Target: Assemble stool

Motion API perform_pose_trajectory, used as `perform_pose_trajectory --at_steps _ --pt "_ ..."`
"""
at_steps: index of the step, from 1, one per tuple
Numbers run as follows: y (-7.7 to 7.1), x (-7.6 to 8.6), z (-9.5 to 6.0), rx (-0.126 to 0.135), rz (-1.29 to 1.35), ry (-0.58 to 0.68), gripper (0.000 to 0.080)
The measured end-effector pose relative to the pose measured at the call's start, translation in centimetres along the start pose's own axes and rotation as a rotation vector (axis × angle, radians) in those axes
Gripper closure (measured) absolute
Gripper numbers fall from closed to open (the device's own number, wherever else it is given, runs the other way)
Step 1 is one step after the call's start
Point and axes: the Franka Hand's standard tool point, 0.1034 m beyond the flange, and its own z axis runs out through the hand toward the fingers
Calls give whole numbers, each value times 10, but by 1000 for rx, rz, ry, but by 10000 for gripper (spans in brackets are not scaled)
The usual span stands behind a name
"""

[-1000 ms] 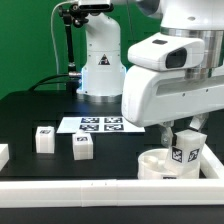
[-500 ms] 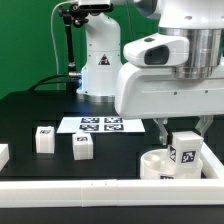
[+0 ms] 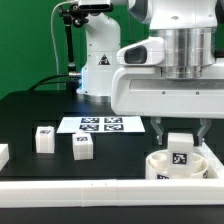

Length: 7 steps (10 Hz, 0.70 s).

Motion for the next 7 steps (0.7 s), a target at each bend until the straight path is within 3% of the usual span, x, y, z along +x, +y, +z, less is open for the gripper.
perform_pose_trajectory --at_steps 7 --pt "13 7 -1 -35 528 51 456"
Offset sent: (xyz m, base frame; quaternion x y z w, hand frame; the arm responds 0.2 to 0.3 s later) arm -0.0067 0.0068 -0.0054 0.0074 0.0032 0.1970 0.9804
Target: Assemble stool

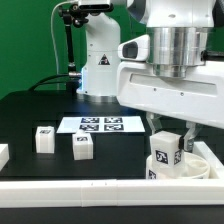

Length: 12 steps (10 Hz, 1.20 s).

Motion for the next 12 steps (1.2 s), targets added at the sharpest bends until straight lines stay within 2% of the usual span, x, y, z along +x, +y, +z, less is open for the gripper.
perform_pose_trajectory --at_steps 1,2,3,4,5,7,9,12 --pt "0 1 0 -1 36 -3 456" --pt "-1 -1 0 3 65 -10 347" --pt "-1 -2 1 3 50 -10 347" --pt "0 -2 -1 -5 1 -16 223" --pt "3 0 -10 -25 -83 -35 165" --pt "10 5 -26 -36 -304 -59 154" --pt "24 9 -41 -64 -429 -103 151" --pt "22 7 -38 -62 -426 -99 151"
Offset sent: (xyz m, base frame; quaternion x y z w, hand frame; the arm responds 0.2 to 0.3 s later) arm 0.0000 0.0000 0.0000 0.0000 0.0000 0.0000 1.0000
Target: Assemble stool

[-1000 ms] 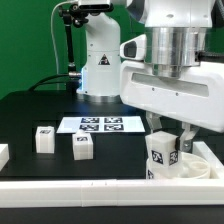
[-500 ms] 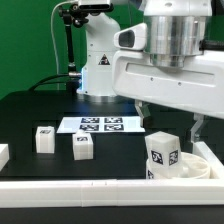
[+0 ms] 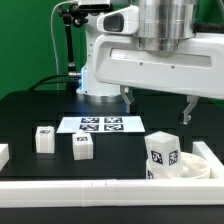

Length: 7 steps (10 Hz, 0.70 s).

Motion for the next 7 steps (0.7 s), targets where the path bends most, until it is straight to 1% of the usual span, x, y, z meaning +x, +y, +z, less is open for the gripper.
perform_pose_trajectory --at_steps 2,3,5,6,7 --pt "2 0 1 -6 -51 -1 151" --pt "10 0 2 -13 -169 -10 151" --pt "46 7 2 -15 -404 -21 151" --pt "69 11 -1 -10 -510 -29 151" --pt "94 19 -2 -6 -560 -33 151"
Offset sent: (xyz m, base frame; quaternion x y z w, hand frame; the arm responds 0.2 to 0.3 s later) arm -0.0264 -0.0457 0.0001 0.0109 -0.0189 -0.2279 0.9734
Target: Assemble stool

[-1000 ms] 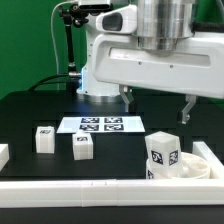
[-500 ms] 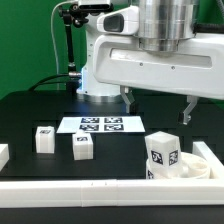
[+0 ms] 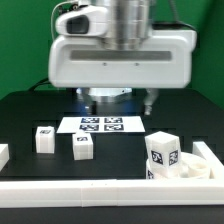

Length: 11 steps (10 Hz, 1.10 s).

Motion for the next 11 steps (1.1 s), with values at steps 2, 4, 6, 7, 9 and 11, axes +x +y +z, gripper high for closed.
perform_pose_trajectory --at_steps 2,4,6,7,9,11 --pt "9 -1 3 2 34 12 151" --pt "9 -1 4 1 32 11 151" --pt "15 -9 19 -8 44 36 151" --pt "24 -25 34 -12 46 36 151" --pt "27 -43 58 -21 46 43 151" --pt "26 -48 63 -15 48 13 151"
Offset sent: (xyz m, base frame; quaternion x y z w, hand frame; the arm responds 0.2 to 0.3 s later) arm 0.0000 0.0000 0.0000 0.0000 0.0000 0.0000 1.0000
